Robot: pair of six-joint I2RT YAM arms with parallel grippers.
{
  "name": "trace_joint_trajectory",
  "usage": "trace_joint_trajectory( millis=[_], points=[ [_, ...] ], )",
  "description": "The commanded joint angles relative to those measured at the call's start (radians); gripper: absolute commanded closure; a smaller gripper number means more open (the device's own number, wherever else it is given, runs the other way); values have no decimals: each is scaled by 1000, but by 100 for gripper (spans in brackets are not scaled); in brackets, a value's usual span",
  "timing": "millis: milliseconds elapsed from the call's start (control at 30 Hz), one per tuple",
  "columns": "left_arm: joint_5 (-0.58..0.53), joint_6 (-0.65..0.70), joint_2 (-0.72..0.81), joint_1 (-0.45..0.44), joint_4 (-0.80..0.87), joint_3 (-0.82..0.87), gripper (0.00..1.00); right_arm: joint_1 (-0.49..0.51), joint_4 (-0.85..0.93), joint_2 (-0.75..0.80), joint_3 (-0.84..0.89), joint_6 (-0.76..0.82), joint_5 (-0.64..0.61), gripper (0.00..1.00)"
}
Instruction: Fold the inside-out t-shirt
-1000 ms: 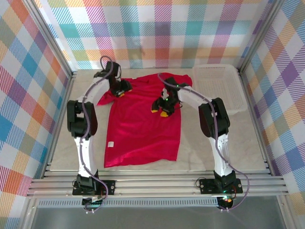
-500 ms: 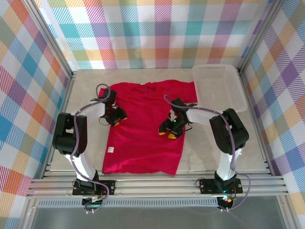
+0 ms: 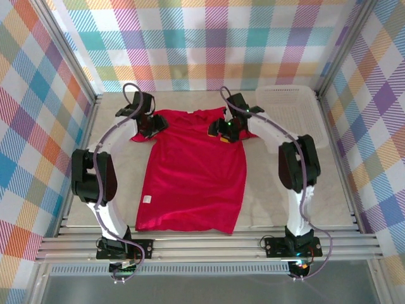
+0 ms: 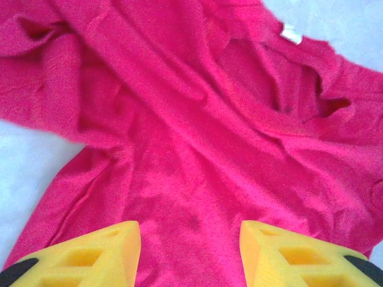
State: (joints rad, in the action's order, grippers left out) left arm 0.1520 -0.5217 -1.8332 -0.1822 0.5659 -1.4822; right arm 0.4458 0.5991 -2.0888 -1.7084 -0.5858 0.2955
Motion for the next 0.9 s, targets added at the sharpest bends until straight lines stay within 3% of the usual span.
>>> trace_joint_trajectory(
  millis=[0, 167, 300, 467, 567, 700, 867],
  points=[
    [56, 12, -83, -12, -26, 25, 55, 8, 80, -143, -99, 18, -3, 43],
    [82, 5, -279, -10, -36, -104, 55, -11, 106, -290, -237, 18, -36, 43],
    [31, 46, -478, 18, 51, -330, 55, -53, 146, -435, -398, 19, -34, 43],
    [14, 59, -728, 76, 171, -700, 56, -104, 275, -677, -808, 20, 29, 41],
    [43, 39, -810, 103, 195, -840, 55, -130, 296, -798, -1036, 4, 84, 40],
    [76, 53, -726, 108, 176, -801, 54, -151, 264, -722, -1036, 17, 142, 40],
    [59, 90, -405, 96, 108, -496, 54, -111, 316, -411, -750, 113, 114, 42]
  ],
)
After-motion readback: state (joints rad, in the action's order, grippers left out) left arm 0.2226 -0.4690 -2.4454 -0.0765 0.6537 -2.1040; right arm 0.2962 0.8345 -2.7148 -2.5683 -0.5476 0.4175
